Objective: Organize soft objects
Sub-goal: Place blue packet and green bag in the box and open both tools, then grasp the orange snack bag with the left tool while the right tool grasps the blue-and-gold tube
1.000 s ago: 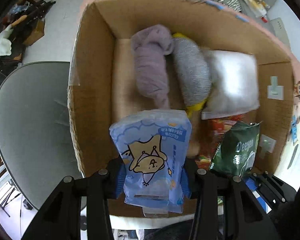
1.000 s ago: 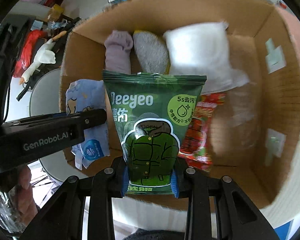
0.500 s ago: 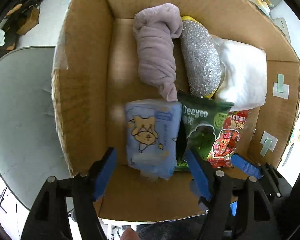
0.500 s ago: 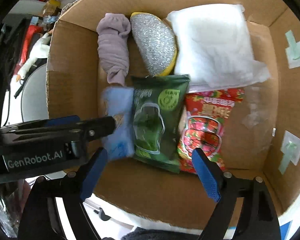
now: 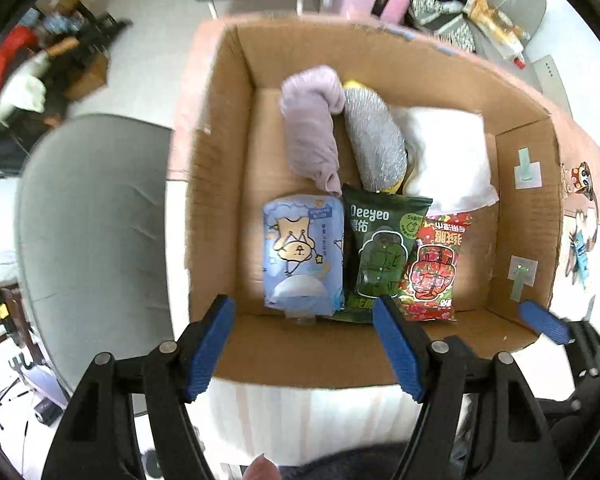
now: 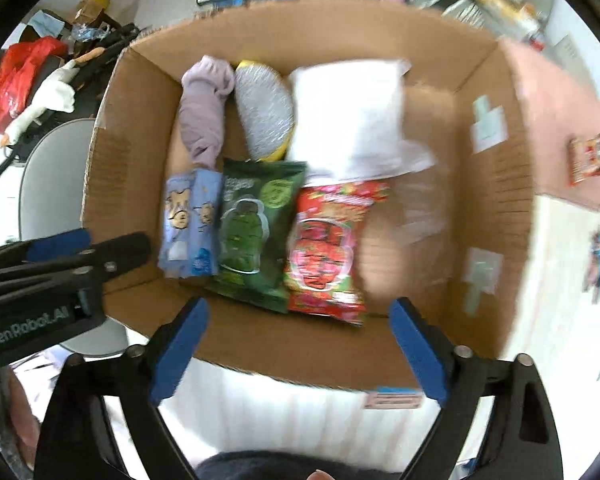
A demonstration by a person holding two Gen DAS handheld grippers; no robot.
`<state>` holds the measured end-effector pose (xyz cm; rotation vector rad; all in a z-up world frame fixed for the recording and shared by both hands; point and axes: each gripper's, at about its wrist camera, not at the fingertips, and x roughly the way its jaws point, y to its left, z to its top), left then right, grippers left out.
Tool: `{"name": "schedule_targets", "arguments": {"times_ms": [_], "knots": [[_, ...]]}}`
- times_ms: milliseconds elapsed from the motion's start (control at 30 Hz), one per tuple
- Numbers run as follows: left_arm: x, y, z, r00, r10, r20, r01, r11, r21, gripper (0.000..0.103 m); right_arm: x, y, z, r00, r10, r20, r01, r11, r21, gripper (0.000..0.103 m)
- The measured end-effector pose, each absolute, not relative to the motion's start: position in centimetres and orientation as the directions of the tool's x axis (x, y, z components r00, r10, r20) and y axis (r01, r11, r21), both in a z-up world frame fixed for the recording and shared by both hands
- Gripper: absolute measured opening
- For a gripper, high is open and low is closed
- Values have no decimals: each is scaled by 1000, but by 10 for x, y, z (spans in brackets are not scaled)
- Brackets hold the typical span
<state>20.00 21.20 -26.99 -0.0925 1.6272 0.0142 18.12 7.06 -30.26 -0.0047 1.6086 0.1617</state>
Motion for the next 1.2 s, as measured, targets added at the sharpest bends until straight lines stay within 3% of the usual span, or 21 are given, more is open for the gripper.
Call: {"name": "schedule_targets", "arguments": {"times_ms": [400, 467, 500, 833, 1000, 1200], "knots": [[155, 201, -189, 190, -13, -982, -74, 997, -27, 70, 144, 46, -203, 156, 59, -986, -111, 993, 42, 103], [149, 197, -178, 217, -4, -976, -66, 998, -18, 85, 138, 43, -189, 180, 63, -982, -114, 993, 43, 103], [146, 195, -174, 229, 1, -974, -59, 998, -12, 100, 135, 42, -184, 186, 69, -980, -115, 992, 48, 103], [137, 184, -147, 269, -3, -963, -77, 997, -25, 101, 124, 27, -159, 201, 163, -966, -115, 983, 142, 103], [156, 143, -134, 319, 45, -947, -16, 999, 42, 101, 129, -32, -168, 204, 199, -959, 37, 977, 210, 103], [204, 53, -142, 352, 70, -933, 132, 983, 124, 101, 139, -160, -202, 188, 206, -960, 342, 903, 261, 103]]}}
